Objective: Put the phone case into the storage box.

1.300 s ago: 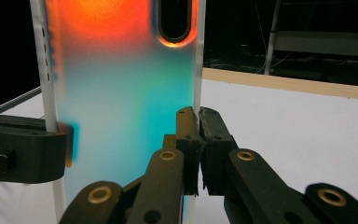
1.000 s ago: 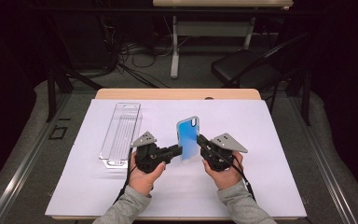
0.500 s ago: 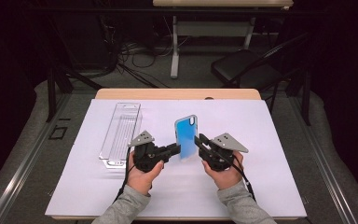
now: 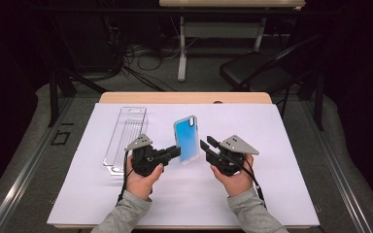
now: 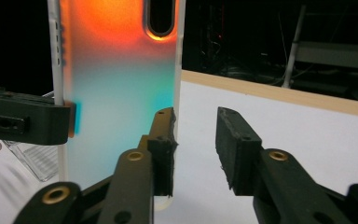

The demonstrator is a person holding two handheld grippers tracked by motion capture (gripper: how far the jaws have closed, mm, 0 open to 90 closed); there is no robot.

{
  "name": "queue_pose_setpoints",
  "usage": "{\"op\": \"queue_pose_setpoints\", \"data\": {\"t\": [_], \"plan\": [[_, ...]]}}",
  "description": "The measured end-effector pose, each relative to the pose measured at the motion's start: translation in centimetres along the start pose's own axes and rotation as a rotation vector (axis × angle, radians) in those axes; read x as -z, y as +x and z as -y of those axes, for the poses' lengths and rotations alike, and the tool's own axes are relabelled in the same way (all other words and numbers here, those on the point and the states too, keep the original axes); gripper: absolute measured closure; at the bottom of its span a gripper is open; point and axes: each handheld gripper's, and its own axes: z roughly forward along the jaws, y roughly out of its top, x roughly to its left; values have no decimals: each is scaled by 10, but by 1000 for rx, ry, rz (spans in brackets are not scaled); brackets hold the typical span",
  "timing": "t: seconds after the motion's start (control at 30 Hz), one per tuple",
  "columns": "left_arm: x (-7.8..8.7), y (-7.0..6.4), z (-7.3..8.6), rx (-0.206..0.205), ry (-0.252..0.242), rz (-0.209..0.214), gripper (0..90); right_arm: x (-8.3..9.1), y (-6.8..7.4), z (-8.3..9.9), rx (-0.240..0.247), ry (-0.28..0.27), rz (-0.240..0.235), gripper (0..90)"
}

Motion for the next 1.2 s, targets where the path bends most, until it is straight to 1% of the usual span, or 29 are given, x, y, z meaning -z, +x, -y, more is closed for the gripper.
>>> {"op": "queue_pose_setpoints", "data": {"t": [0.03, 0.1, 0.13, 0.17, 0.2, 0.23, 0.33, 0.43, 0.47, 0.5, 0.57, 0.63, 0.67, 0.7, 0.77, 0.83, 0.93, 0.97, 1.1, 1.13, 1.2], "plan": [[1, 1, 0, -2, 2, -3, 823, -1, 2, 0, 31, -12, -4, 683], [2, 2, 0, -1, -2, -1, 823, 0, 2, -1, 34, -11, -10, 681], [2, 3, -1, -3, -2, -7, 823, -1, 2, -1, 32, -11, -15, 681], [3, 3, -1, -2, -3, -9, 823, -1, 3, -1, 16, 10, -32, 682], [3, 4, -1, -2, -4, -9, 823, -2, 4, -2, 3, 42, -43, 687], [4, 4, -1, -1, -4, -11, 823, -2, 4, -2, 0, 65, -41, 685], [5, 5, -1, -3, -6, -10, 823, -3, 4, -2, 10, 71, -40, 672], [6, 6, -1, -4, -7, -11, 823, -4, 1, -2, 0, 93, -46, 662], [6, 7, -2, -5, -8, -11, 823, -4, 0, -2, 8, 101, -40, 656], [7, 7, -2, -3, -8, -9, 823, -4, -1, -3, 8, 107, -35, 666], [8, 7, -2, -5, -11, -8, 823, -4, -3, -3, 14, 101, -41, 675], [10, 8, -3, -7, -10, 0, 822, -4, -4, -3, 25, 99, -66, 650], [10, 8, -3, -6, -10, -2, 823, -3, -4, -3, 43, 108, -71, 631], [11, 9, -3, -8, -10, 0, 823, -3, -4, -3, 43, 108, -71, 631], [13, 9, -4, -11, -9, 8, 822, -4, -4, -3, 56, 110, -80, 602], [15, 10, -5, -19, -8, 14, 822, -4, -4, -3, 50, 123, -89, 554], [18, 11, -5, -20, -9, 22, 822, -4, -4, -3, 48, 132, -112, 518], [19, 11, -5, -22, -6, 23, 822, -4, -4, -3, 48, 132, -112, 509], [23, 12, -6, -27, -1, 26, 822, -5, -4, -4, 53, 152, -134, 520], [23, 12, -6, -28, 0, 27, 822, -5, -4, -4, 49, 153, -139, 525], [25, 13, -7, -32, 0, 32, 822, -5, -4, -4, 32, 163, -163, 532]]}}
